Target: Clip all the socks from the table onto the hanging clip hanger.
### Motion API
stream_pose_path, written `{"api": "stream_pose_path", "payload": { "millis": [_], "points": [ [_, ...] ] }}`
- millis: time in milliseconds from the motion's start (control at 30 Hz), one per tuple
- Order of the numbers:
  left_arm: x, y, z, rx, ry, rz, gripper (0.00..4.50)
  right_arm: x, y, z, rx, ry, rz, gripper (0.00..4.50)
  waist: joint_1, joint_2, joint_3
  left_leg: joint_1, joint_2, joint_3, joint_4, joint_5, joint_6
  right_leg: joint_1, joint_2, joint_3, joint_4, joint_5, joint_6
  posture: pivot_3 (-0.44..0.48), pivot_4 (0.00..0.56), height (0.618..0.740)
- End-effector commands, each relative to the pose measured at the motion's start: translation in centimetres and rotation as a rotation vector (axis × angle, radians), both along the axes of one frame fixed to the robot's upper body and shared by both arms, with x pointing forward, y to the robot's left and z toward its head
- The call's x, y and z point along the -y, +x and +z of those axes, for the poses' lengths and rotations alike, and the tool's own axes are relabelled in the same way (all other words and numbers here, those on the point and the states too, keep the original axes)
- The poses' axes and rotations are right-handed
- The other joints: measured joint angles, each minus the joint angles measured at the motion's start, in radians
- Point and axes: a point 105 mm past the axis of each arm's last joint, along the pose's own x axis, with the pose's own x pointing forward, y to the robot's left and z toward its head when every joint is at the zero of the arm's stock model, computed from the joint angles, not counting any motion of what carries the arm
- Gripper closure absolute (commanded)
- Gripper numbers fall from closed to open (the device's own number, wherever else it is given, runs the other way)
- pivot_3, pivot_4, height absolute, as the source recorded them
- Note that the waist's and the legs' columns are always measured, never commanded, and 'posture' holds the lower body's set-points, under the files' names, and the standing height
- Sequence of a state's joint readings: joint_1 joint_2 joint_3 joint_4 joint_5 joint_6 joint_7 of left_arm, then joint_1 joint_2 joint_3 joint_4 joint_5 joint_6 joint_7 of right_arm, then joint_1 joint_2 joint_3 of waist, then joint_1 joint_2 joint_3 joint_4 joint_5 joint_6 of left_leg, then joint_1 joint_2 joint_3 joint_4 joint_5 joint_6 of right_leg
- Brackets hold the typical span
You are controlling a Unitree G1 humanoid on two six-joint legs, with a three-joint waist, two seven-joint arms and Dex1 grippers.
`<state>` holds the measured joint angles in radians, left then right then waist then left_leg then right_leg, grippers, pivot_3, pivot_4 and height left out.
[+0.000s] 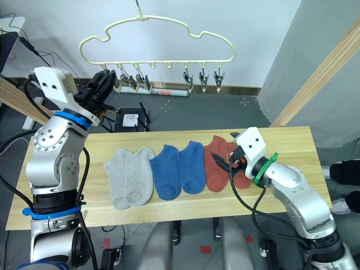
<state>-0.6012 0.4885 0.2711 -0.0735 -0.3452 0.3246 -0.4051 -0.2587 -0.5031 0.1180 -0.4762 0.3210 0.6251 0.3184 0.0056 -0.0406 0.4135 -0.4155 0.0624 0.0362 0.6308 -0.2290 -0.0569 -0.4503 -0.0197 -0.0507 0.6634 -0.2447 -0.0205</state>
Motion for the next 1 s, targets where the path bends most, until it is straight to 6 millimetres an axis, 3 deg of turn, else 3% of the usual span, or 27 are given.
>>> {"api": "stream_pose_path", "payload": {
  "millis": [33, 300, 533, 633, 867, 1000],
  "points": [
    [0.4, -0.5, 1.4, 0.044, 0.019, -0.034, 4.36, 1.9, 2.5, -1.6, 0.058, -0.028, -0.223, 0.00, -0.001, 0.000, 0.000, 0.000, 0.000, 0.000, 0.000, 0.000, 0.000, 0.000, 0.000, 0.000, 0.000, 0.000, 0.000, -0.015, 0.460, 0.740],
    [0.7, -0.4, 1.4, 0.028, 0.018, -0.059, 4.36, 4.3, 6.7, -4.7, 0.080, 0.047, -0.531, 0.00, -0.003, 0.001, 0.001, -0.001, 0.000, 0.002, 0.000, 0.000, -0.001, -0.002, 0.000, 0.001, 0.000, 0.000, 0.000, -0.005, 0.465, 0.740],
    [0.8, -0.4, 1.4, 0.023, 0.022, -0.066, 4.36, 5.1, 7.8, -8.1, -0.075, 0.164, -0.663, 0.00, -0.001, 0.001, 0.001, -0.001, 0.000, 0.002, -0.001, 0.000, -0.001, -0.002, 0.000, 0.001, 0.001, 0.000, 0.000, 0.002, 0.463, 0.740],
    [0.8, -0.4, 1.4, 0.023, 0.024, -0.068, 4.36, 4.4, 7.4, -9.1, -0.145, 0.193, -0.664, 0.54, -0.001, 0.001, 0.001, 0.000, 0.000, 0.002, 0.000, 0.000, -0.001, -0.002, 0.000, 0.001, 0.001, 0.000, 0.000, 0.007, 0.463, 0.740],
    [0.7, -0.5, 1.3, 0.009, 0.016, -0.096, 4.36, 2.9, 6.6, -8.8, -0.132, 0.175, -0.610, 2.90, -0.001, 0.001, 0.001, 0.000, 0.000, 0.001, 0.000, 0.000, -0.001, -0.001, 0.000, 0.001, 0.001, 0.000, 0.000, 0.007, 0.460, 0.740],
    [0.5, -0.6, 1.6, 0.001, 0.005, -0.118, 4.36, 1.8, 6.3, -6.8, -0.065, 0.177, -0.525, 4.36, -0.001, 0.001, 0.001, -0.001, 0.000, 0.001, 0.000, 0.000, -0.001, -0.001, 0.000, 0.001, 0.001, 0.000, 0.000, 0.007, 0.460, 0.740]
  ]
}}
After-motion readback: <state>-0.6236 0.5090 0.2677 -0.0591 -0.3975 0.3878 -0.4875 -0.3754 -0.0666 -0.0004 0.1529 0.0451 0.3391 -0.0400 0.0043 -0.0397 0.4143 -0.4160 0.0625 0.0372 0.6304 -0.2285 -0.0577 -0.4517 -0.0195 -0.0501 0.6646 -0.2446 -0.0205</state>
